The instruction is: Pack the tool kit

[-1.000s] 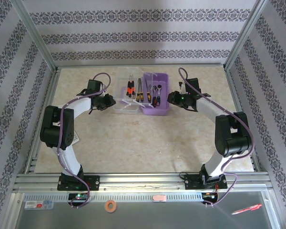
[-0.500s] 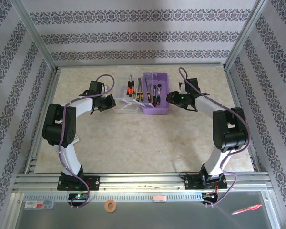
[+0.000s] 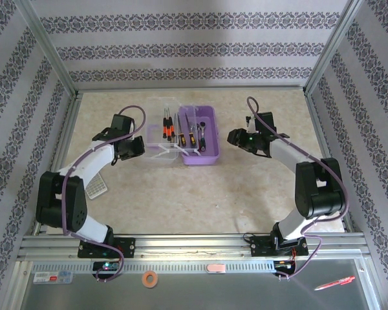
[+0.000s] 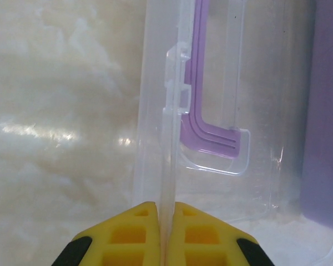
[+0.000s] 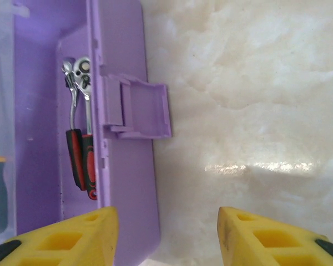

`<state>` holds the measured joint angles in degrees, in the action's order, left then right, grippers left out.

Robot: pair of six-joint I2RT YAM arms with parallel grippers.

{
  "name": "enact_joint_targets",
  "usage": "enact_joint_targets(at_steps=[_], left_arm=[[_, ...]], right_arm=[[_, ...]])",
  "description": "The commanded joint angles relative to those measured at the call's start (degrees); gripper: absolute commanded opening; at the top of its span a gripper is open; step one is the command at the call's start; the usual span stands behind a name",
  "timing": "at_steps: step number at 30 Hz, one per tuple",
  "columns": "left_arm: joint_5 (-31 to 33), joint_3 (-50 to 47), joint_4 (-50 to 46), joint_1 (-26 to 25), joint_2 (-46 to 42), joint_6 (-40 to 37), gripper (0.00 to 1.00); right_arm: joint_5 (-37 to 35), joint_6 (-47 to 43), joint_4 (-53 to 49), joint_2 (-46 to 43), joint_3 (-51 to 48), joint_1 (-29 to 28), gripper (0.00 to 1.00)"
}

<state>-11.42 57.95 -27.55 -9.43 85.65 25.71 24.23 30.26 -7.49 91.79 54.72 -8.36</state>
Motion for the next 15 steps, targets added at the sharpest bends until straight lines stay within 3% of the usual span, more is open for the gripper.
enact_joint_targets(at_steps=[1,8,15], left_arm=[[2.07,0.25,-5.61,-2.64,-5.58,-1.23,0.0],[3.93,-3.38,-9.05,-4.77,-13.72,-0.98,0.0],[8.45,-3.28,-12.01,-9.25,-16.12,0.08,0.0]], right_arm=[[1.32,0.64,-0.73,-4.04,-2.52,0.36,0.51],[2.12,0.58,-1.27,-8.61,-6.34,-0.82,0.51],[1.42,0.81,-0.29,-6.89,-7.62,-3.67,0.51]])
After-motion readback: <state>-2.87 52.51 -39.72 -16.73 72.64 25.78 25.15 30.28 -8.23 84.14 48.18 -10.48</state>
